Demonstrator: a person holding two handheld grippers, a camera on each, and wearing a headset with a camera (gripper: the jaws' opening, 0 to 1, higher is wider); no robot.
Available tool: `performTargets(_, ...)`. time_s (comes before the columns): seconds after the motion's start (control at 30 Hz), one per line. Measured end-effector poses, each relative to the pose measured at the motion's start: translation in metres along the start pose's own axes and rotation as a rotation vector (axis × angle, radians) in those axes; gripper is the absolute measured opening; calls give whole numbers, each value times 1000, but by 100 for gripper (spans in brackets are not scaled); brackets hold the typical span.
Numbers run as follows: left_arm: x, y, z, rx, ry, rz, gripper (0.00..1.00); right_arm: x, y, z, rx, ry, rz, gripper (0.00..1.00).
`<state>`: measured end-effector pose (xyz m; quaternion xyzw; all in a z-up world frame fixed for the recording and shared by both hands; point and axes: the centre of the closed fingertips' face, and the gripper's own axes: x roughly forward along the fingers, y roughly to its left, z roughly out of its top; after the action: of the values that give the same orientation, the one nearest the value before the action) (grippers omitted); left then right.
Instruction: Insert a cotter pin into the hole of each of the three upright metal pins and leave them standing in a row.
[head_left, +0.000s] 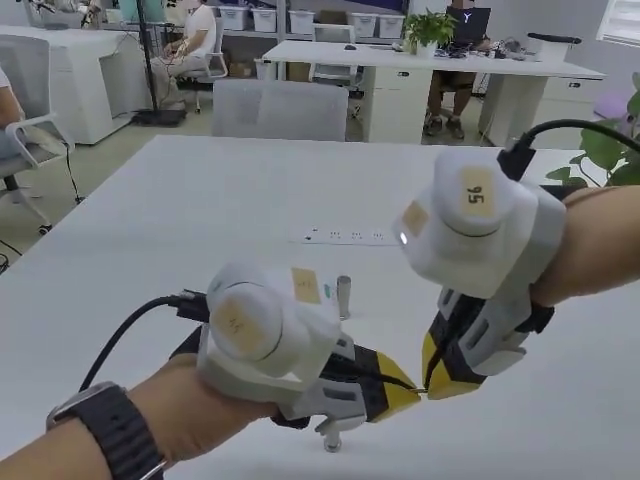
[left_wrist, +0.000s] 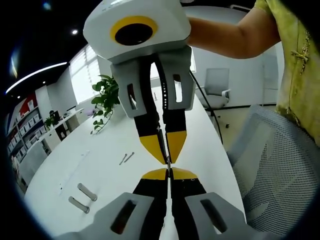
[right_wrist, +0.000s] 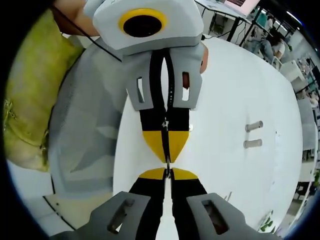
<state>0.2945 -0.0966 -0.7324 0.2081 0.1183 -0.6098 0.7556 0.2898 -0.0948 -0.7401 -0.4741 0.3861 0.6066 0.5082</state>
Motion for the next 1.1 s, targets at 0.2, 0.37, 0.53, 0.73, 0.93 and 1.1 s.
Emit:
performTargets(0.2, -2, 3, -2, -13, 5, 9, 0, -2, 0, -2, -17, -6, -10, 9)
performTargets(0.37, -4, 5, -3, -38, 5, 15, 0, -4, -2, -4, -27, -31, -40, 10)
performTargets(0.53, -5, 6, -3, -82, -3, 16, 0, -1, -3, -6, -39, -27, -60, 10)
performTargets(0.73, -5, 6, -2, -121, -13, 13, 0, -1, -4, -2, -52, -42, -78, 9)
performTargets(0.93, -6, 6, 0, -161, -28, 8, 0, -1, -7, -1, -63, -43, -89, 6)
performTargets(1.1, -6, 7, 1, -179, -35, 7, 0, -2, -8, 0, -60, -45, -93, 5)
